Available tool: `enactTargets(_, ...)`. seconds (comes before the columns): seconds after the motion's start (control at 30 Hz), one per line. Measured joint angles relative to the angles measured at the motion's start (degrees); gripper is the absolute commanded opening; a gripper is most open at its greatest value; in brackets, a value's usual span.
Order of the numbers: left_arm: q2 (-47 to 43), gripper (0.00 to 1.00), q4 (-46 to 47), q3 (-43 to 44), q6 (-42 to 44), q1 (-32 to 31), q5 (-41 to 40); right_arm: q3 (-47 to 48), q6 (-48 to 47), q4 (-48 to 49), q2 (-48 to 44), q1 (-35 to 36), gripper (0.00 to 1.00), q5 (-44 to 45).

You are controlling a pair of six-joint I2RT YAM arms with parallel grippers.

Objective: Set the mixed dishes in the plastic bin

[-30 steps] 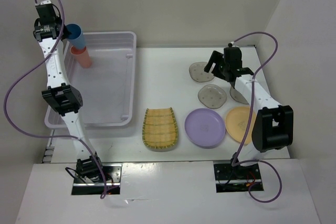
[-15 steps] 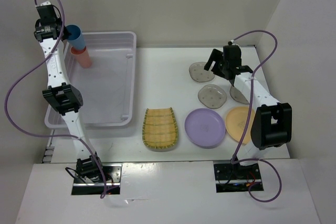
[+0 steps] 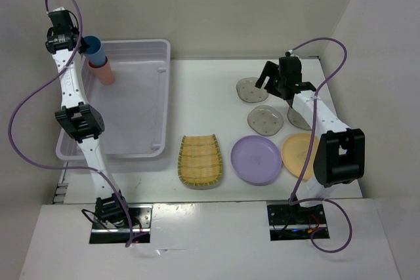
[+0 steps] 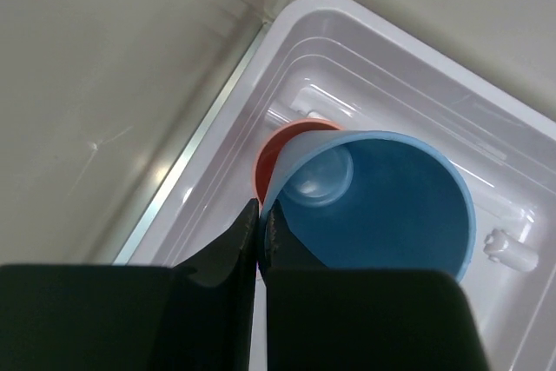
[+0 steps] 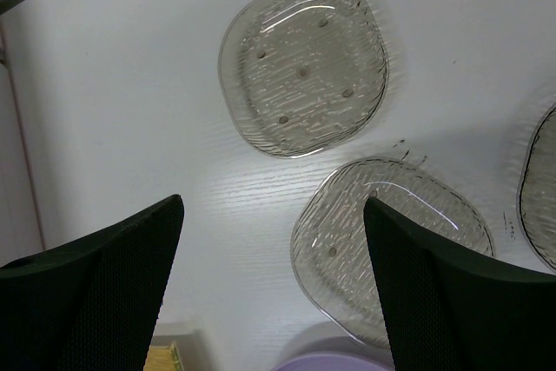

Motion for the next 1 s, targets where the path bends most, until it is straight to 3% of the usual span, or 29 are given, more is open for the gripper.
enactTargets(0.1,0.81,0.24,-0.17,0.15,-0.09,0.20,-0.02,0.00,0.00,0.00,0.00,0.00,0.89,0.22)
enactTargets(0.13,0.98,0.36,-0.31,0.17,-0.13,0.33,0.02,0.00,0.07,0.00,0.00,0.00,0.89,0.31)
enactTargets(0.2,1.36,0.52,-0.81,0.59,-0.46,0.48,0.07,0.00,0.26,0.00,0.00,0.00,0.89,0.37)
enactTargets(0.23,1.53,0.67,-0.98,0.98,-0.61,0.52,0.15,0.00,0.31,0.00,0.00,0.00,0.89,0.37)
enactTargets(0.37,1.57,0.98,-1.11,1.92,-0.72,0.72,1.25,0.11,0.42,0.00,0.24,0.00,0.90,0.68)
enactTargets(0.57,0.85,1.00,-1.29,2.10,0.63,0.74,4.31,3.91,-1.20,-0.07,5.46,0.00,0.91,2.45)
enactTargets(0.73,-5.31,1.00,-1.97,-1.55,4.50,0.44,15.91,12.22,-4.63,-0.07,14.45,0.00,0.91,3.52)
enactTargets(0.8,-8.83,1.00,-2.36,-3.39,6.36,-0.70,20.83,15.85,-5.73,-0.11,18.14,-0.07,0.85,3.89)
enactTargets(1.0,-18.78,1.00,-2.49,-11.13,9.86,-12.04,30.38,21.73,-3.93,-1.90,25.73,-2.80,0.79,3.45)
